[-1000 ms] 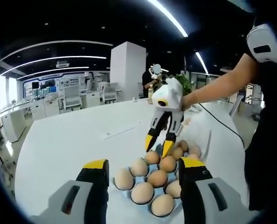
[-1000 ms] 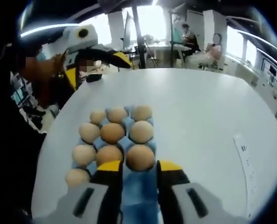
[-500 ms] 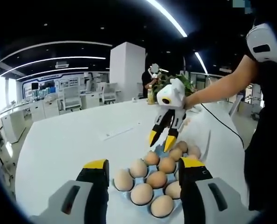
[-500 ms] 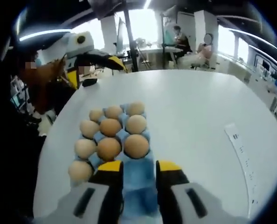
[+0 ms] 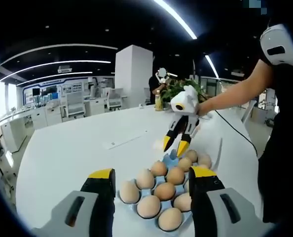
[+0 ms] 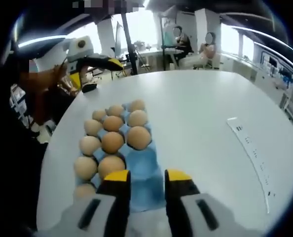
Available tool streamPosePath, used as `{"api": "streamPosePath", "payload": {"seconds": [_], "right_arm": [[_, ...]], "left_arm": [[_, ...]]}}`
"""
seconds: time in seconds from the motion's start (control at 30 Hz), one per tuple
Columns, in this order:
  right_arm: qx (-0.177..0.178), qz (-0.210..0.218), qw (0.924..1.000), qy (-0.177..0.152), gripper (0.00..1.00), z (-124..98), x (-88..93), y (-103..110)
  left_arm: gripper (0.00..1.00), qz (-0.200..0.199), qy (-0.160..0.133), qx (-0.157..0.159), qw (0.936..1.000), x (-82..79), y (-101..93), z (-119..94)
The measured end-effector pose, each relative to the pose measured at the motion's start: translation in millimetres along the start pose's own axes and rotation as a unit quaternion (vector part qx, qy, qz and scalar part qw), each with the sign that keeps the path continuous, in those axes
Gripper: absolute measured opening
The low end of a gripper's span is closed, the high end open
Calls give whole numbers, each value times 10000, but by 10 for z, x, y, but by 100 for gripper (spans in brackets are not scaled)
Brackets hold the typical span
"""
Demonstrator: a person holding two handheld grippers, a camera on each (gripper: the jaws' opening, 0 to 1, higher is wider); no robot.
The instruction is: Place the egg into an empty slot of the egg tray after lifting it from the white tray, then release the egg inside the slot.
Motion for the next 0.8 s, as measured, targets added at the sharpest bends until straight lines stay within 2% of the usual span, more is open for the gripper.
{"api": "streamPosePath", "payload": {"seconds": [0.23,0.5,0.8], "right_arm": [[153,154,9998,-18,27,-141,127,2],[350,319,9988,101,27,-360,350,32],[531,426,9975,181,27,-564,514,62]], "left_arm": [[61,4,0,20,10000,2,-9,21],[61,15,-11,58,10000,0,-29,48],[61,26,-7,83,10000,-10,-36,52]]}}
Point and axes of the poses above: the point that each gripper's makers call its tool centre point, and the gripper's own axes: z roughly forward along the fingers, y roughly to its left, x roughly out of its underside, the point moved 9 cm from there along -z, roughly backward along the fingers, and after that the axes turned 7 degrees about -z, right-handed, at the moved point
